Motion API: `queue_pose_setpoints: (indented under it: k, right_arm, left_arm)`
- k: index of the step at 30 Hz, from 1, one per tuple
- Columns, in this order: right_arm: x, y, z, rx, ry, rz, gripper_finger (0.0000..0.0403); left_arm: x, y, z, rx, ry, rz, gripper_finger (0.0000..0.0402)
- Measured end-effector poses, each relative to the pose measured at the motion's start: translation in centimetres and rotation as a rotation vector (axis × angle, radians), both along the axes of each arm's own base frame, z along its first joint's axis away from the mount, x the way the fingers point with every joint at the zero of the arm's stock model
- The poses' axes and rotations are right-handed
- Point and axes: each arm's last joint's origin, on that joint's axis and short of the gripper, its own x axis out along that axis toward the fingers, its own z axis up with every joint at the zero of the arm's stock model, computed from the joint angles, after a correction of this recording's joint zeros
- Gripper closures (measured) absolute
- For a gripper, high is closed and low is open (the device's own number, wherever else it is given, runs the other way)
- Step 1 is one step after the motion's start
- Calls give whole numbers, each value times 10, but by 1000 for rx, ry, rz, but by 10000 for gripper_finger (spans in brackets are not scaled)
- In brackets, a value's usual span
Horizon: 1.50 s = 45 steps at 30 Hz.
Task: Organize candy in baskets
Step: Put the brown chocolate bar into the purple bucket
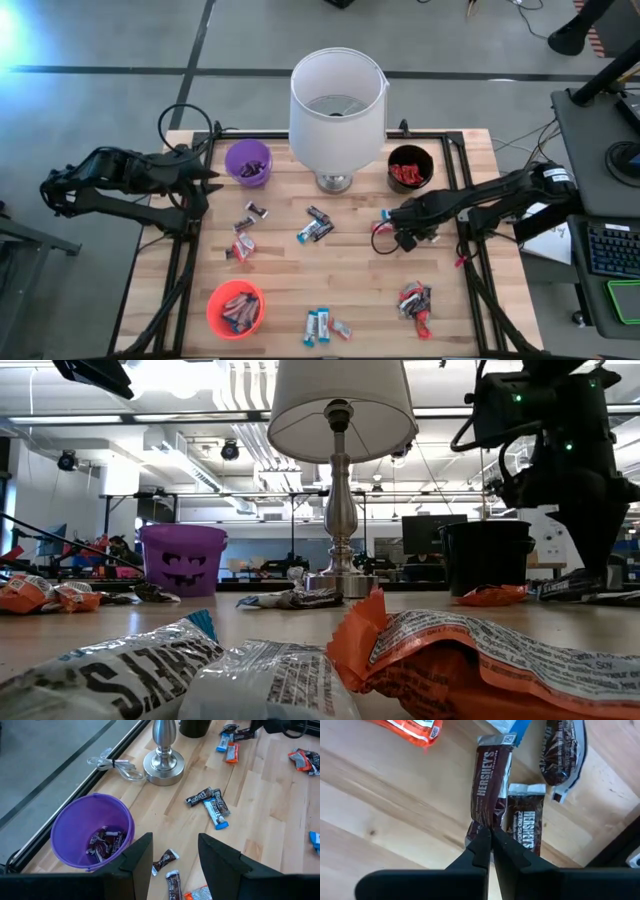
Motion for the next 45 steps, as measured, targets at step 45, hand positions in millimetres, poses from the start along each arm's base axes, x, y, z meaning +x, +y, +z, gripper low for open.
queue_pose_setpoints:
  k: [45]
  right_arm:
    - [6, -11, -22, 161, -149, -96, 272]
  left_arm:
    - [0, -1, 0, -9, 2, -20, 262]
